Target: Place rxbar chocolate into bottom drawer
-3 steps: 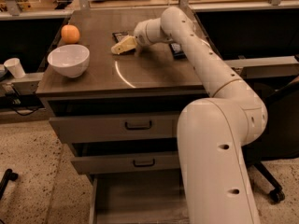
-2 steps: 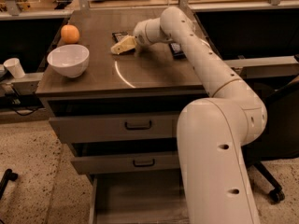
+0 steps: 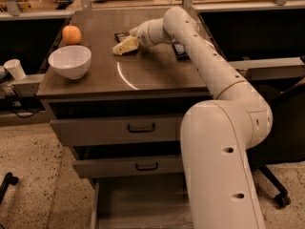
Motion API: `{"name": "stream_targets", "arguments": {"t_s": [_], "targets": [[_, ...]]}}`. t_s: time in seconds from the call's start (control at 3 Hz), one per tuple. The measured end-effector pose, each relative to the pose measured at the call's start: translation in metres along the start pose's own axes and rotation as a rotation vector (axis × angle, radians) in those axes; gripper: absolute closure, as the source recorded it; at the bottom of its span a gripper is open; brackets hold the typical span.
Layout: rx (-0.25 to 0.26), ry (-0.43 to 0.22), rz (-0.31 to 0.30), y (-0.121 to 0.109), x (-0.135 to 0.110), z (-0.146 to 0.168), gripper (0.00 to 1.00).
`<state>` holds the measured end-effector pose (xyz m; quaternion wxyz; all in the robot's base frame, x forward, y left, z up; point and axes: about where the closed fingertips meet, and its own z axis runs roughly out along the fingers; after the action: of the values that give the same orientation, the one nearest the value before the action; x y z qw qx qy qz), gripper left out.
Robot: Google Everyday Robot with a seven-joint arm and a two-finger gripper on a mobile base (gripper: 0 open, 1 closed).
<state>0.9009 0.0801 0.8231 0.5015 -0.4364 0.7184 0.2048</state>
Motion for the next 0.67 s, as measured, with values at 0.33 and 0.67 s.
{"name": "stream_targets", "arguments": {"t_s": [0.33,0.67], "targets": [[0.000,0.000,0.000,0.0000,-0.0001,-0.0001,0.73],[0.000,0.000,0.000,-0.0006,-0.0040,-0.0018,0.96]]}}
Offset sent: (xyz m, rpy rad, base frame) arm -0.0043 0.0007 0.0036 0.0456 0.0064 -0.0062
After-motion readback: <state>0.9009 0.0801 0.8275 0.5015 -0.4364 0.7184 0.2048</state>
